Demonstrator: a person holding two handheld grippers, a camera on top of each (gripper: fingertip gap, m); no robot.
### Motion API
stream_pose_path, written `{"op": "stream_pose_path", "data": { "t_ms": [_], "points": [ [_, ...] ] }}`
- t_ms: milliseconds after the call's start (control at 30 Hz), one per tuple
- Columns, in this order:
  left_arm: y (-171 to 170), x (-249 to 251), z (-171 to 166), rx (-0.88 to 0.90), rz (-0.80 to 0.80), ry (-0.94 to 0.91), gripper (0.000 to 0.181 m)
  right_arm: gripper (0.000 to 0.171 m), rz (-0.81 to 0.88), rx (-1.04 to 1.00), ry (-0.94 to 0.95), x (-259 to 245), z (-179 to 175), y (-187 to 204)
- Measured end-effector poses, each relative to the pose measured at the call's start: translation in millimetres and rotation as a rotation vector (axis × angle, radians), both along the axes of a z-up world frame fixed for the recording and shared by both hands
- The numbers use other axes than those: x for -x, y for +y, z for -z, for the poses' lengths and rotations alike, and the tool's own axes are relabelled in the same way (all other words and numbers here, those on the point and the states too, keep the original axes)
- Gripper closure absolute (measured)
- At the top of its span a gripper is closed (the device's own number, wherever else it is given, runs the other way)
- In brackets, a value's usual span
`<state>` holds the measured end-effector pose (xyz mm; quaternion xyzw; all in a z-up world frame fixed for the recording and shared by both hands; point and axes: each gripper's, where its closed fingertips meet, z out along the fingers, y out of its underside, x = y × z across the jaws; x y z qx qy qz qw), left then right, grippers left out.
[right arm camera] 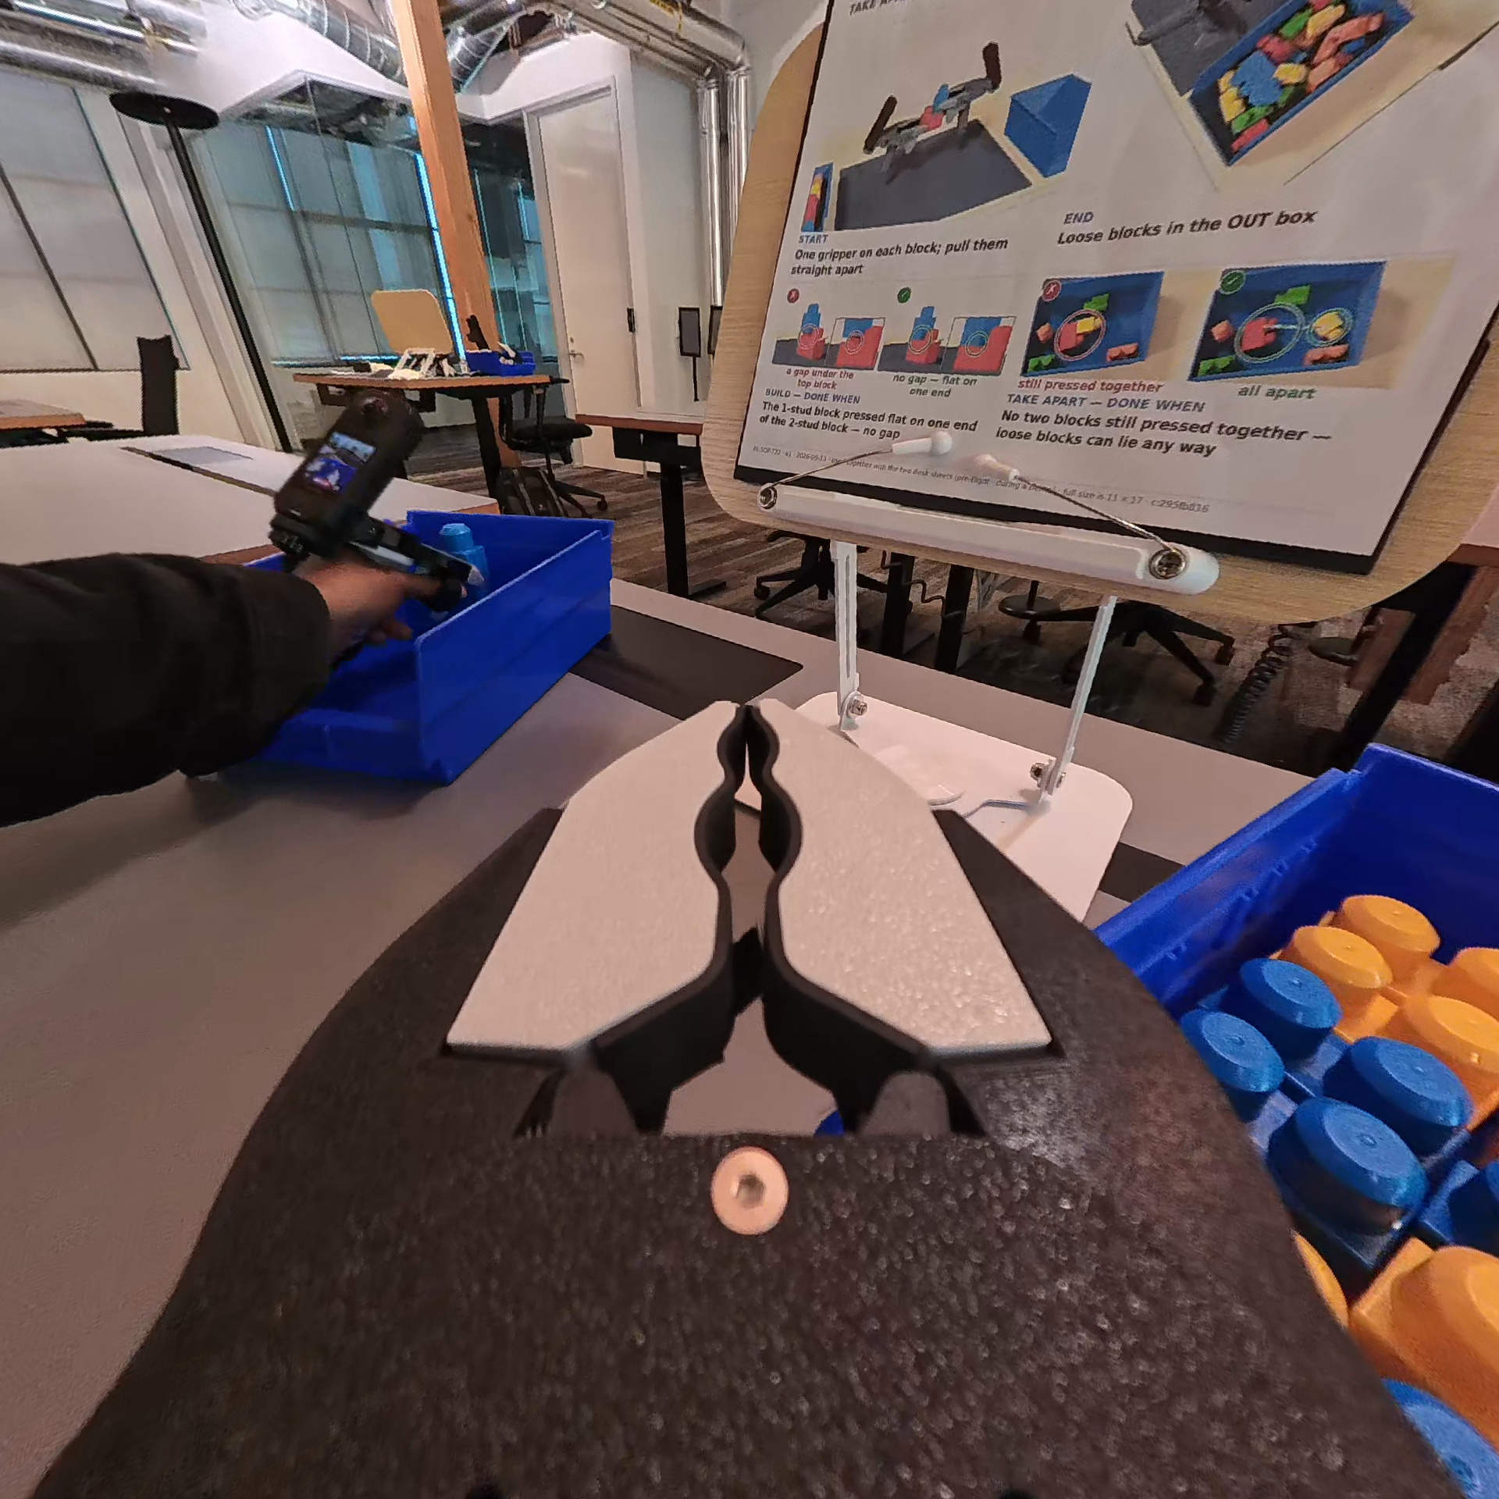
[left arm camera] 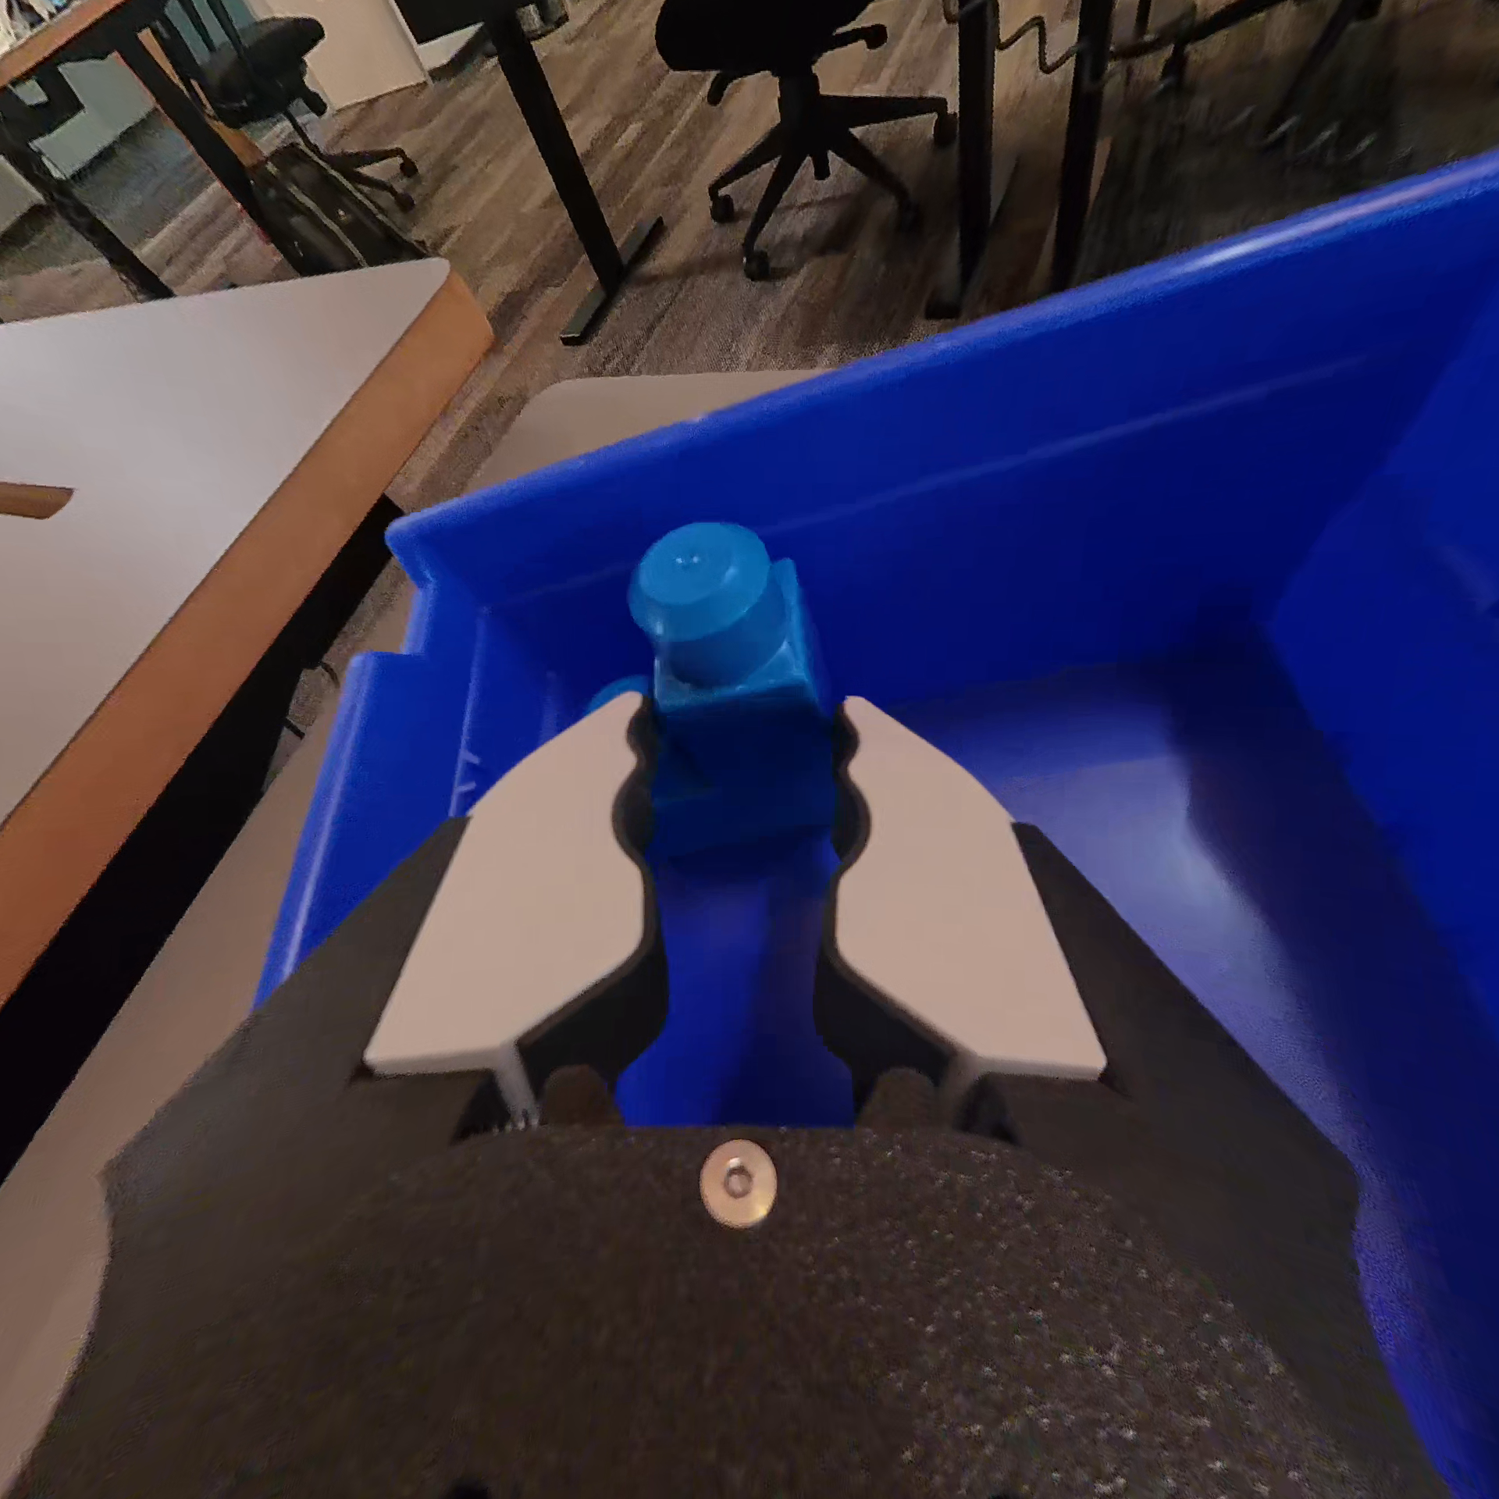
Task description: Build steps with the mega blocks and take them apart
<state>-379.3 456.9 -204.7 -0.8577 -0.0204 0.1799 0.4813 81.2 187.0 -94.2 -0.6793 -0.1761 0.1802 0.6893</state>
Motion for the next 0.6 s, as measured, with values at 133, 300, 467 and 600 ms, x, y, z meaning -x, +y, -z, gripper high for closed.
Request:
{"op": "stream_pose_path", "data": {
  "t_ms": [133, 300, 467, 600],
  "points": [
    [2, 3, -1, -0.027, 0.002, 0.020, 0.140, 0.171, -0.004, 0.008, -0.011, 2, 4, 1],
    [-1, 1, -2, -0.025, 0.005, -0.002, 0.142, 0.171, -0.007, 0.009, -0.018, 3, 5, 1],
    [-7, -7, -19, -0.066, 0.038, 0.011, 0.144, 0.171, -0.005, 0.006, -0.017, 3, 4, 1],
    [-14, -27, -54, -0.164, 0.110, -0.009, 0.145, 0.171, -0.002, -0.003, -0.015, 2, 1, 0]
  ]
}}
